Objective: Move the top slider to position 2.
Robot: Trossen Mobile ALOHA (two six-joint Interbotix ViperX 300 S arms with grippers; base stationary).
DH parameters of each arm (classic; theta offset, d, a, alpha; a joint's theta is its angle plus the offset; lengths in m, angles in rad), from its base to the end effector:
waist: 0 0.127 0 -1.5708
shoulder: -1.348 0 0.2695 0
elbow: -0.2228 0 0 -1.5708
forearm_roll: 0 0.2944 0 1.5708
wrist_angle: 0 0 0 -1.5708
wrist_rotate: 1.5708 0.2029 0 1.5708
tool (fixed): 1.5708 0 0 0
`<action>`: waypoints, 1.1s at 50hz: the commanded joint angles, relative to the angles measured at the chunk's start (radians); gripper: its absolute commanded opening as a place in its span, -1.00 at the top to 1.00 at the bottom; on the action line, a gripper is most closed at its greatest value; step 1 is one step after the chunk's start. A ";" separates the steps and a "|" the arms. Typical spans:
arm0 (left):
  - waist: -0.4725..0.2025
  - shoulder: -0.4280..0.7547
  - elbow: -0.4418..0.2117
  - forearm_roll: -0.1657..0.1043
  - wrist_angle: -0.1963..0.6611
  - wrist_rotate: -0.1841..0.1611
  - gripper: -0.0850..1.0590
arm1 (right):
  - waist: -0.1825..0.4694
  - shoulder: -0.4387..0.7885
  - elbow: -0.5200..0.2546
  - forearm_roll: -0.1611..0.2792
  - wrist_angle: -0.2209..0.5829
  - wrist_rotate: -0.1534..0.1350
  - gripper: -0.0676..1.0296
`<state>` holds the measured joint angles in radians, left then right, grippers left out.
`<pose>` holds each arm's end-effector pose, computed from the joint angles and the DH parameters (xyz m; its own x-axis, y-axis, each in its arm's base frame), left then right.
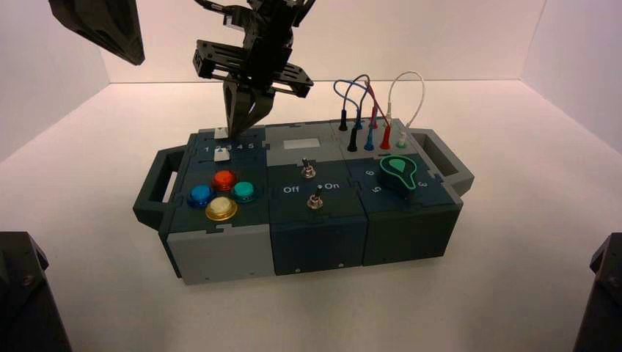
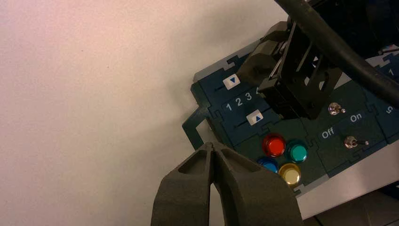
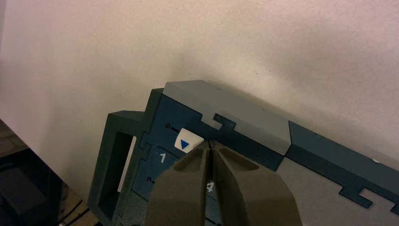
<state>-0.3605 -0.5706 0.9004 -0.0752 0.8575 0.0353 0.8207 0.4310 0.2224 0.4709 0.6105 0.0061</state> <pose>0.2418 -0.1035 0.0973 0.3307 -0.1854 -0.9253 0.3600 0.9312 -0.0579 0.2795 0.3774 -0.0214 0.0415 0.4261 -0.9037 -0.4586 0.8117 0.3616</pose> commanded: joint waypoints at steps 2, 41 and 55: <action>-0.006 -0.003 -0.011 0.002 -0.006 0.006 0.91 | 0.012 -0.006 -0.006 0.000 0.005 -0.003 0.92; -0.008 -0.003 -0.009 0.002 -0.006 0.005 0.91 | 0.012 -0.006 -0.011 0.002 0.008 0.000 0.92; -0.008 -0.003 -0.006 0.002 -0.005 0.005 0.91 | 0.012 -0.015 0.009 0.002 0.006 -0.002 0.92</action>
<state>-0.3620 -0.5691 0.9050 -0.0767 0.8575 0.0353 0.8207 0.4310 0.2240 0.4725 0.6121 0.0061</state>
